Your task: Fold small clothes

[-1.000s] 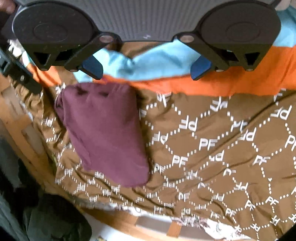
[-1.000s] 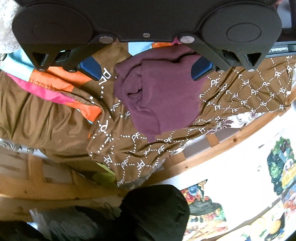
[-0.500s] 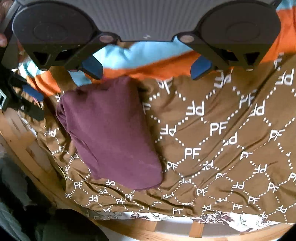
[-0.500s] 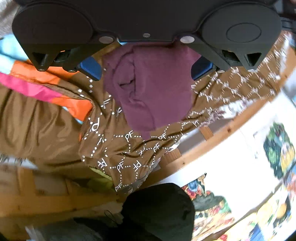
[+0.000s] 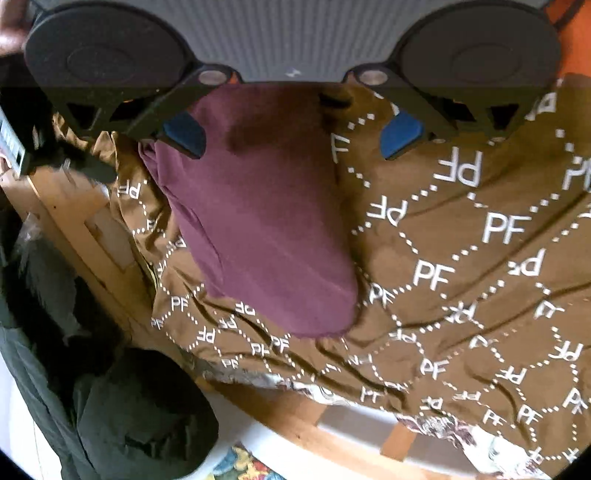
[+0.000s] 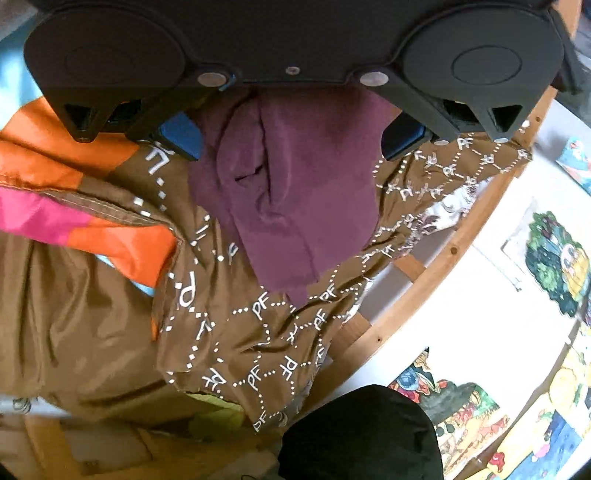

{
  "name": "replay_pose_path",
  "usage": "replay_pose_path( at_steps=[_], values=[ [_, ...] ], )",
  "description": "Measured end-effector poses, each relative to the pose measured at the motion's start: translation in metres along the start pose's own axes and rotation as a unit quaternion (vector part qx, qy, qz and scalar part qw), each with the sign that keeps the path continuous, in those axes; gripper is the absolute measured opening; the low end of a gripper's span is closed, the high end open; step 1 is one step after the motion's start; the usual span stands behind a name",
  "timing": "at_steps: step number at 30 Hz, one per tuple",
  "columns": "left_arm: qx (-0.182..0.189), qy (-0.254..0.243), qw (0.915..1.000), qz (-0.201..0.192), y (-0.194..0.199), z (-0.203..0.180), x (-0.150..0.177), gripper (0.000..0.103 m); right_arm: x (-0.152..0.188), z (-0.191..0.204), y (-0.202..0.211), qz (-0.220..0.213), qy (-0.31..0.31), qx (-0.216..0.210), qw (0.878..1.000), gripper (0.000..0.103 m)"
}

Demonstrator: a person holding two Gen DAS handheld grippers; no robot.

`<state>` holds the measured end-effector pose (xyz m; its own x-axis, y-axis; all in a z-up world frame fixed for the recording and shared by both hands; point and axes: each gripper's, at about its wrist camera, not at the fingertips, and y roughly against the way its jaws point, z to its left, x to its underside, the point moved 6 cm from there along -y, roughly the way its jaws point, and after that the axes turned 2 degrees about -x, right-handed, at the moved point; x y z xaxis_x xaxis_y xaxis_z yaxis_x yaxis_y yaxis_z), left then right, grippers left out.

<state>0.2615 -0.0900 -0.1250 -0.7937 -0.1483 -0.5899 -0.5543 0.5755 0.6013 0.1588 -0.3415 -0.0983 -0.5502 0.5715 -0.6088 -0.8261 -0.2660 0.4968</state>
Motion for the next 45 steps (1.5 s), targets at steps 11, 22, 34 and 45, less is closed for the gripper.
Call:
replay_pose_path(
  at_steps=[11,22,34,45],
  values=[
    [0.027,-0.005,0.9995,0.013,-0.019,-0.006,0.012,0.102,-0.058,-0.001,-0.039,-0.038,0.13,-0.022,0.991,0.103],
    [0.019,-0.011,0.9996,0.019,-0.022,-0.003,0.016,0.102,-0.07,0.005,-0.108,0.019,0.194,-0.072,0.978,0.102],
    [0.013,-0.018,0.9995,0.024,-0.026,-0.002,0.018,0.102,-0.061,-0.024,-0.127,0.095,0.117,-0.074,0.986,0.103],
    [0.015,-0.015,0.9994,0.026,-0.026,-0.002,0.018,0.102,-0.059,-0.031,-0.123,0.082,0.104,-0.077,0.988,0.103]
  ],
)
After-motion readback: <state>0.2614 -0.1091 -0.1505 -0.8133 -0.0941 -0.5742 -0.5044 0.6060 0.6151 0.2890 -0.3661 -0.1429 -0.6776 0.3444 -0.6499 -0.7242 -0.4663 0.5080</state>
